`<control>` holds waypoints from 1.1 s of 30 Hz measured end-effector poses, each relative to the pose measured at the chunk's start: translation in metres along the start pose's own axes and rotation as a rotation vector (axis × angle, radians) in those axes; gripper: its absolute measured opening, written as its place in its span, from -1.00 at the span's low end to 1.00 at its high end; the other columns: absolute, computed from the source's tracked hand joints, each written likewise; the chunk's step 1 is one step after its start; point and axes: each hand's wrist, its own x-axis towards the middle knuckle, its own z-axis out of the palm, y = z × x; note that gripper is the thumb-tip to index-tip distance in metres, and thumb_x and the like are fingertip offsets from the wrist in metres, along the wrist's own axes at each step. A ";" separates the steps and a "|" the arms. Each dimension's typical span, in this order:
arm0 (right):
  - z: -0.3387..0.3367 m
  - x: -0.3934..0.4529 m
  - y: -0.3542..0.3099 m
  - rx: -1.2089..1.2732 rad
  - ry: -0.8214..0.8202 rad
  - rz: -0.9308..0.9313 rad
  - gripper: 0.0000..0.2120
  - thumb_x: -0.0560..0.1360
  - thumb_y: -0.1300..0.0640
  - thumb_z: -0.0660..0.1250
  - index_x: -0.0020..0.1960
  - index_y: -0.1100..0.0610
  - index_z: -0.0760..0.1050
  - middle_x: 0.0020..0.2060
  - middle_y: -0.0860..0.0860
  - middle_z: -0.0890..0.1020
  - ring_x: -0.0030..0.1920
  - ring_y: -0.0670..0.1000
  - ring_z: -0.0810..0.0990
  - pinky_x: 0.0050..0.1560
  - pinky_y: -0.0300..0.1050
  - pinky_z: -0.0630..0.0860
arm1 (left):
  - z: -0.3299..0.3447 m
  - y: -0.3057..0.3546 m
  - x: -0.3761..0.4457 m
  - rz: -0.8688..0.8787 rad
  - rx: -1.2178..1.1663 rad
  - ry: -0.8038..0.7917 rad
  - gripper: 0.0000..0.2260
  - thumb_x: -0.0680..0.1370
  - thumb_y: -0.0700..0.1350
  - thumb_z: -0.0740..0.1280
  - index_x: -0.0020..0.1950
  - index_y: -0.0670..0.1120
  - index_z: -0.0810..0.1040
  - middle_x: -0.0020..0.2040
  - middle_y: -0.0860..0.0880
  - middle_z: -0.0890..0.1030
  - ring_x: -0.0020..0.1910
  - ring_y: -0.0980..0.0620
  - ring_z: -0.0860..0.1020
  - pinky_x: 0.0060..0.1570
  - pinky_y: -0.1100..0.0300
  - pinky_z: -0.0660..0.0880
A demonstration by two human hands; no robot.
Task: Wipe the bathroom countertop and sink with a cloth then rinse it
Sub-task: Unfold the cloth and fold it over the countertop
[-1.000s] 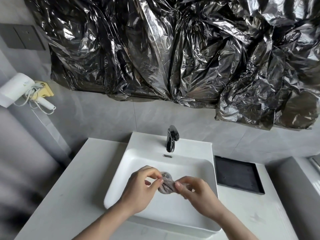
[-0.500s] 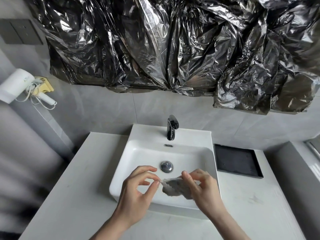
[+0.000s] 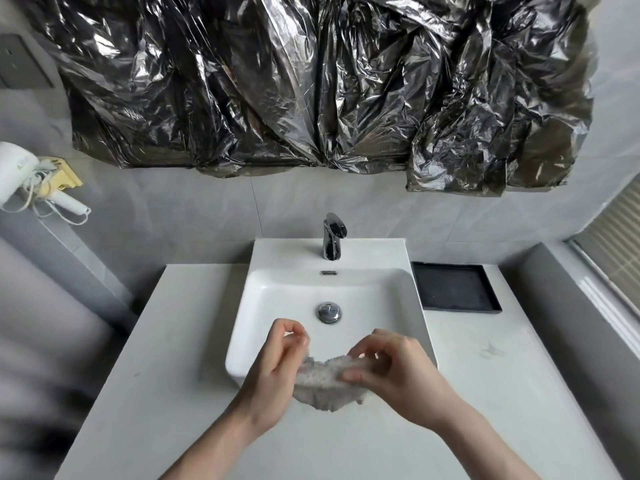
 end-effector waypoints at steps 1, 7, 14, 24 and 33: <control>0.002 -0.005 0.002 -0.080 -0.009 0.009 -0.77 0.40 -0.27 0.54 -0.13 -0.15 0.64 -0.26 -0.12 0.58 -0.20 -0.08 0.50 -0.22 -0.30 0.37 | -0.002 0.001 -0.005 0.005 -0.001 -0.058 -0.85 0.66 0.02 0.28 0.14 -0.02 0.43 -0.22 0.10 0.43 -0.20 0.09 0.37 -0.18 0.26 0.35; 0.008 -0.041 0.012 -0.170 -0.139 0.173 -0.73 0.39 -0.28 0.53 -0.24 -0.17 0.51 -0.34 -0.18 0.52 -0.26 -0.10 0.44 -0.25 -0.26 0.35 | -0.012 -0.012 -0.024 0.049 0.152 -0.119 -0.86 0.64 -0.09 0.38 0.18 0.03 0.52 -0.29 0.17 0.41 -0.32 0.15 0.33 -0.31 0.30 0.31; 0.021 -0.099 0.044 -0.229 -0.250 0.352 -0.88 0.45 0.00 0.48 -0.19 -0.08 0.55 -0.16 -0.19 0.56 -0.21 -0.08 0.52 -0.13 -0.19 0.50 | -0.006 -0.030 -0.036 0.042 0.180 -0.072 -0.96 0.64 -0.12 0.38 0.05 0.01 0.59 -0.36 0.19 0.43 -0.38 0.16 0.35 -0.34 0.34 0.30; -0.002 -0.119 0.074 0.034 -0.040 0.503 -0.92 0.51 0.05 0.38 -0.16 0.00 0.55 -0.30 -0.16 0.62 -0.32 -0.16 0.51 -0.24 -0.15 0.44 | 0.026 -0.030 -0.032 0.006 0.291 -0.157 -0.94 0.58 -0.10 0.46 -0.03 0.06 0.64 -0.16 0.22 0.65 -0.08 0.21 0.56 -0.10 0.41 0.43; -0.036 -0.092 0.109 0.351 -0.025 0.498 -0.82 0.56 0.00 0.47 -0.07 0.11 0.64 -0.25 0.03 0.72 -0.25 -0.10 0.60 -0.12 -0.09 0.46 | 0.094 -0.003 -0.006 0.032 0.207 -0.144 -0.88 0.62 -0.13 0.41 0.08 0.10 0.66 -0.02 0.17 0.69 0.04 0.18 0.62 0.05 0.19 0.59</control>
